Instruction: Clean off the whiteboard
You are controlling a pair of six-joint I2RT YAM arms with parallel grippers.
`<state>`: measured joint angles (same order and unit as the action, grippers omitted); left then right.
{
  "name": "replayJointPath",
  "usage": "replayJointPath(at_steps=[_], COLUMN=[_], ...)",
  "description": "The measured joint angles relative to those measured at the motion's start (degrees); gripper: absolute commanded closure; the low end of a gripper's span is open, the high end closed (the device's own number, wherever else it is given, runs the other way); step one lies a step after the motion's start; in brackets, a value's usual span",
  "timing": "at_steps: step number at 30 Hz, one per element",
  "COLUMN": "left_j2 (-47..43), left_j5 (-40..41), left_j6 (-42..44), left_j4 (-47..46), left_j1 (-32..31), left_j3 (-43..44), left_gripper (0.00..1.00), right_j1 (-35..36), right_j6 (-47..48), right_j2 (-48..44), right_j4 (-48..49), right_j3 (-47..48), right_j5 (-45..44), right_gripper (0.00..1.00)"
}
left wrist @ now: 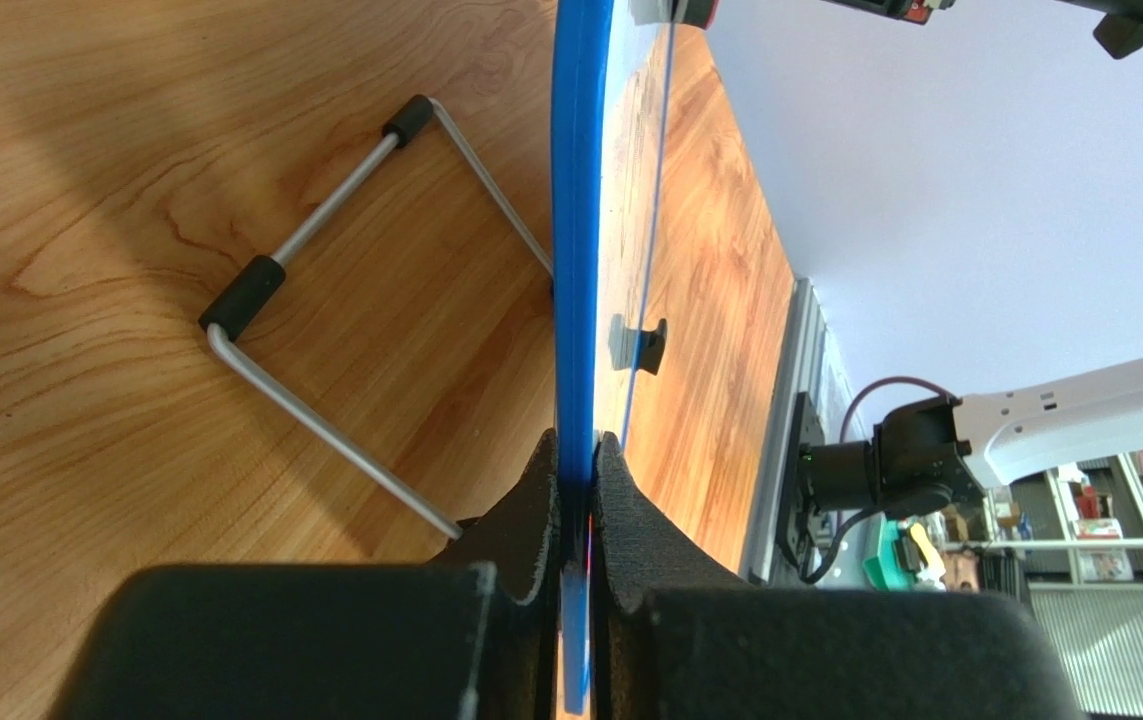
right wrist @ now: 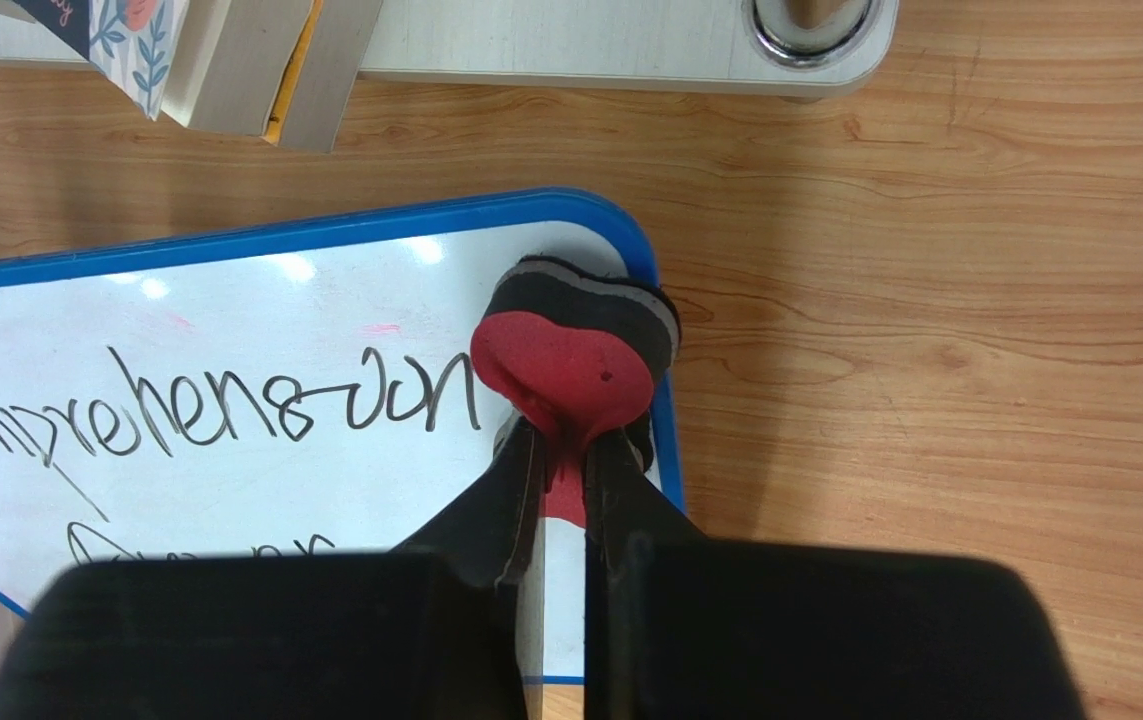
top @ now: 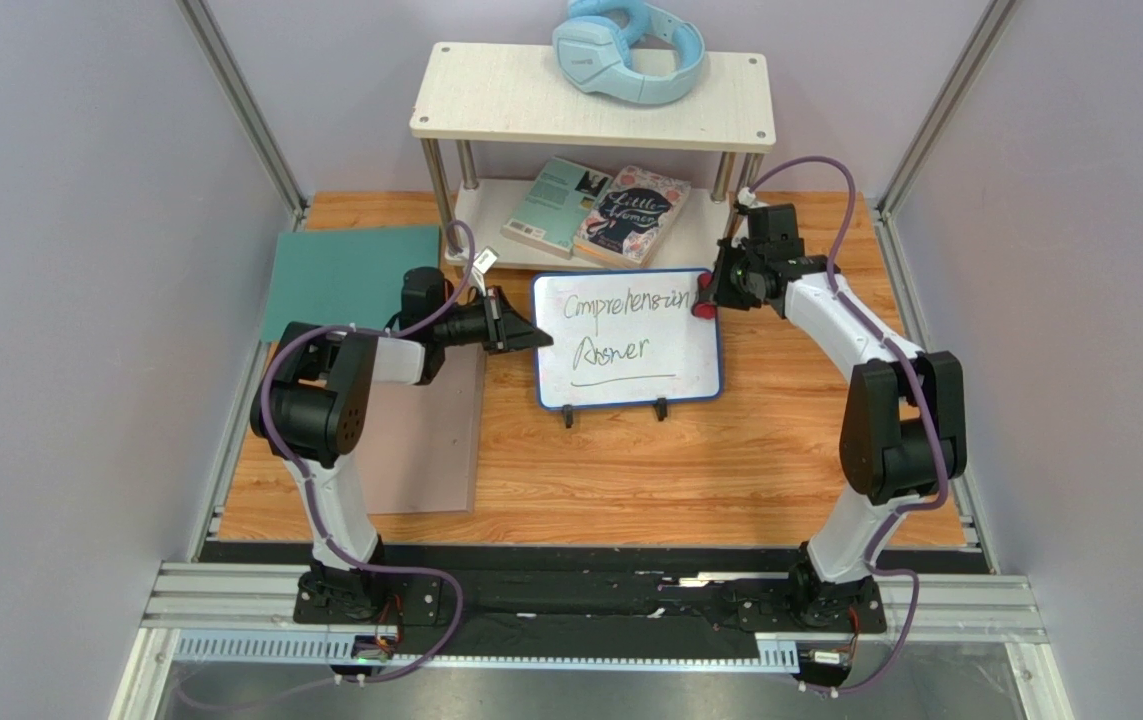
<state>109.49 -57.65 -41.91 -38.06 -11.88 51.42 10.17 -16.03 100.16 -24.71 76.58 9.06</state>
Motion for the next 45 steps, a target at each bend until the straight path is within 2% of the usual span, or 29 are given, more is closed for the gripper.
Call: replayJointPath(at_steps=[5, 27, 32, 39, 45], left_j2=[0.0, 0.0, 0.0, 0.0, -0.2], left_j5=[-0.1, 0.5, 0.6, 0.9, 1.4], left_j6=[0.0, 2.5, 3.5, 3.9, 3.9], left_j4=[0.7, 5.7, 6.3, 6.3, 6.1], left_j1=[0.0, -0.4, -0.4, -0.5, -0.7], left_j3=[0.2, 0.8, 0.8, 0.8, 0.8], left_gripper=[1.0, 1.0, 1.0, 1.0, 1.0], right_j1=[1.8, 24.7, 29.3, 31.3, 32.3], right_j6=[1.1, 4.3, 4.7, 3.9, 2.3], right_j2=[1.4, 17.5, 21.4, 25.1, 25.7], right_j4=[-1.3, -18.6, -24.2, -31.0, -32.3], right_j3=[2.3, 29.2, 35.6, 43.0, 44.0], right_j5=[-0.2, -2.3, -6.9, -14.2, -18.9], right_gripper=[1.0, 1.0, 1.0, 1.0, 1.0])
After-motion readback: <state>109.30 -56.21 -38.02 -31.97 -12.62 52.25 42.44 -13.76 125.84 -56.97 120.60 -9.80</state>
